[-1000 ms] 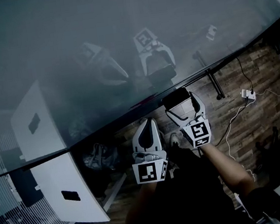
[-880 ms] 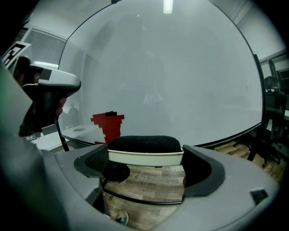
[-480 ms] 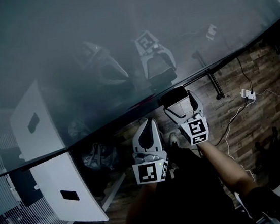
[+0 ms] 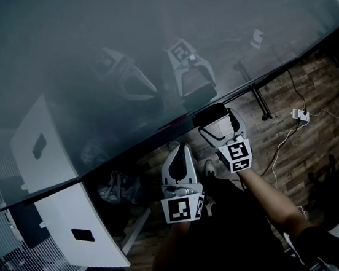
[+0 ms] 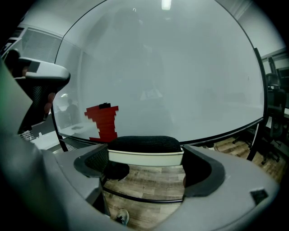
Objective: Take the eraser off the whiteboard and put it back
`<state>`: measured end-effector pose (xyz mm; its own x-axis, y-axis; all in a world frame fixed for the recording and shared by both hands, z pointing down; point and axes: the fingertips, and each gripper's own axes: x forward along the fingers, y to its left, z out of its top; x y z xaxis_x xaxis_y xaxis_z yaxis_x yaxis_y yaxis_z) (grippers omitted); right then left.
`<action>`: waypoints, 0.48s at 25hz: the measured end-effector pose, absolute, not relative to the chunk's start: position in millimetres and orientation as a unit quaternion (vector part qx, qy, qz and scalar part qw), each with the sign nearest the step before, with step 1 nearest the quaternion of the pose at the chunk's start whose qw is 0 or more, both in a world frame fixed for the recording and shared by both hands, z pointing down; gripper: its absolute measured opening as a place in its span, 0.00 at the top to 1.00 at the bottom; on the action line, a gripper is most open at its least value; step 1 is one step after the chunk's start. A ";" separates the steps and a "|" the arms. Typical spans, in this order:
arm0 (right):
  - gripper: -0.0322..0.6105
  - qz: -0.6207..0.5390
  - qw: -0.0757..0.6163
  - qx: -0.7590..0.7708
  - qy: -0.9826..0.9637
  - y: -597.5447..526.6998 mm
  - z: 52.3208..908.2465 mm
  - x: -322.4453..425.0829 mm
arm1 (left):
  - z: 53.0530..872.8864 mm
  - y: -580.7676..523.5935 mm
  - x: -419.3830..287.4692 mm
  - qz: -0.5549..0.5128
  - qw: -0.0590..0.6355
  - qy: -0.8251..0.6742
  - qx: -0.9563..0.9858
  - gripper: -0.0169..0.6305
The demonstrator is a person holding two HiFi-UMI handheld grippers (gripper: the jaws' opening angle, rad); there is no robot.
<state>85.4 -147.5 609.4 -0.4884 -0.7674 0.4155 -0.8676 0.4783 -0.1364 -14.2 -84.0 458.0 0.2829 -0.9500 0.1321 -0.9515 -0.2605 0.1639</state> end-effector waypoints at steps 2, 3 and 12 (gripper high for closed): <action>0.14 0.167 0.151 0.484 -0.846 -149.2 610.4 85.1 | 458.8 -84.5 -16.0 0.004 0.107 -0.600 0.793 0.97; 0.14 0.167 0.151 0.484 -0.845 -149.8 610.6 85.1 | 459.4 -84.6 -16.8 0.004 0.108 -0.600 0.793 0.97; 0.14 0.167 0.151 0.488 -0.843 -152.2 610.5 84.2 | 460.0 -85.5 -19.1 0.004 0.110 -0.600 0.792 0.97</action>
